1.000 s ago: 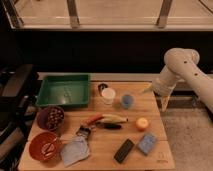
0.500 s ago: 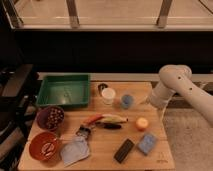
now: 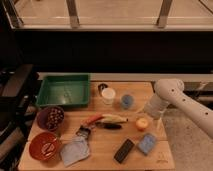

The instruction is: Place apple in plastic cup

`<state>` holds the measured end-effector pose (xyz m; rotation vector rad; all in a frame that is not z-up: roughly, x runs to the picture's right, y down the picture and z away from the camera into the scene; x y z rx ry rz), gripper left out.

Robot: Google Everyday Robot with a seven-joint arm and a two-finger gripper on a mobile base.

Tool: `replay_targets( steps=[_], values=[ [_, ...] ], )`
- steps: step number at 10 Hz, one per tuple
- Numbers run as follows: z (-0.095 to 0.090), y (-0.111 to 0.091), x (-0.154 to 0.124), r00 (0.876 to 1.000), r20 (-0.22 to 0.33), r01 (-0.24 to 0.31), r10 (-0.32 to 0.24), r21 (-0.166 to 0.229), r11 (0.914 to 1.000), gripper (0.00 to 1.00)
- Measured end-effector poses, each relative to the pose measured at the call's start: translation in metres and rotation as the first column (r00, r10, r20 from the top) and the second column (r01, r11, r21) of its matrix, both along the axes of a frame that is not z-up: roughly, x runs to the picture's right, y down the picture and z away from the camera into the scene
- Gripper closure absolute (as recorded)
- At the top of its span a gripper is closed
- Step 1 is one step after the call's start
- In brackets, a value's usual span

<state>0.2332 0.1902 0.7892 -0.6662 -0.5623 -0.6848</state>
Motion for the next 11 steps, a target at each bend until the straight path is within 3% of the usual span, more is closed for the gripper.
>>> replay_targets(
  steps=[3, 5, 6, 11],
  values=[
    [0.017, 0.011, 0.003, 0.998, 0.004, -0.061, 0.061, -0.021, 0.9979, 0.20],
    [0.022, 0.016, 0.003, 0.996, 0.015, -0.085, 0.085, -0.030, 0.9959, 0.27],
    [0.024, 0.015, 0.002, 0.995, 0.032, -0.094, 0.094, -0.021, 0.9954, 0.42],
    [0.016, 0.010, 0.006, 0.993, 0.023, -0.116, 0.116, 0.000, 0.9933, 0.87]
  ],
)
